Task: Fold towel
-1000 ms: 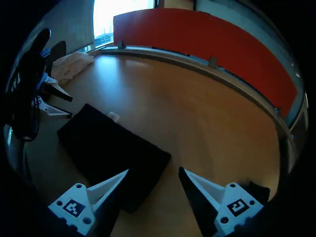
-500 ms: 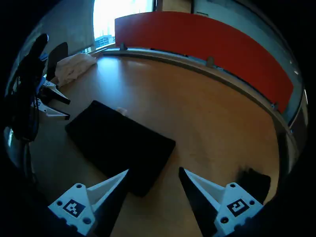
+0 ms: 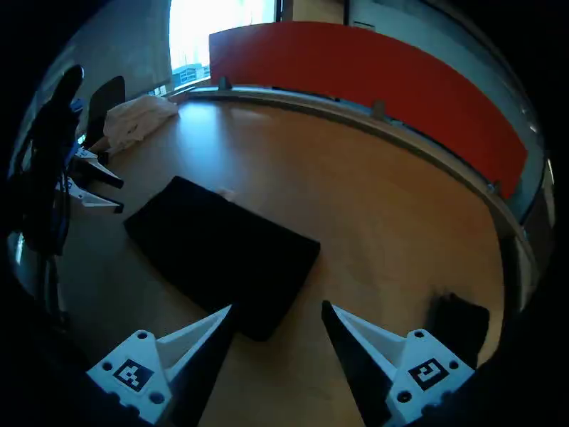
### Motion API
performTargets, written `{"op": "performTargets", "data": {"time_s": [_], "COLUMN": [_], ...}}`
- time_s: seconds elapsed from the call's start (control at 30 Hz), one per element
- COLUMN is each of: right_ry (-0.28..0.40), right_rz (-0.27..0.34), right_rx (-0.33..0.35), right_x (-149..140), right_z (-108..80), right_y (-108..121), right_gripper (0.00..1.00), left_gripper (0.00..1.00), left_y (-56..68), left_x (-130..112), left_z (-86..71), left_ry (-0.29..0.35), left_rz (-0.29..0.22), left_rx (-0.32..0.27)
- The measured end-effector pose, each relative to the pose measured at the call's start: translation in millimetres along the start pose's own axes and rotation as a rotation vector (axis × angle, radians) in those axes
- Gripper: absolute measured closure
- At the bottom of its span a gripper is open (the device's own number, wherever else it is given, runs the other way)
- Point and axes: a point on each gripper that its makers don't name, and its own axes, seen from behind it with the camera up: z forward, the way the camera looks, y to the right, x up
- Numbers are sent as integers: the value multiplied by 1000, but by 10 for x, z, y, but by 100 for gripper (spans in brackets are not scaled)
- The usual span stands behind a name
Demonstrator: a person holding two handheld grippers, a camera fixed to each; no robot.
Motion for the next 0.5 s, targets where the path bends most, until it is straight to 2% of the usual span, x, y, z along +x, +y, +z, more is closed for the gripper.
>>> {"op": "performTargets", "data": {"time_s": [0.5], "right_ry": [-19], "right_rz": [-81], "right_rx": [67], "right_x": [-66], "right_z": [42], "right_y": [-52], "right_gripper": [12], "left_gripper": [8], "left_y": [-159], "left_x": [-184], "left_z": [-243], "left_ry": [23], "left_rz": [-62], "left_rx": [63]}}
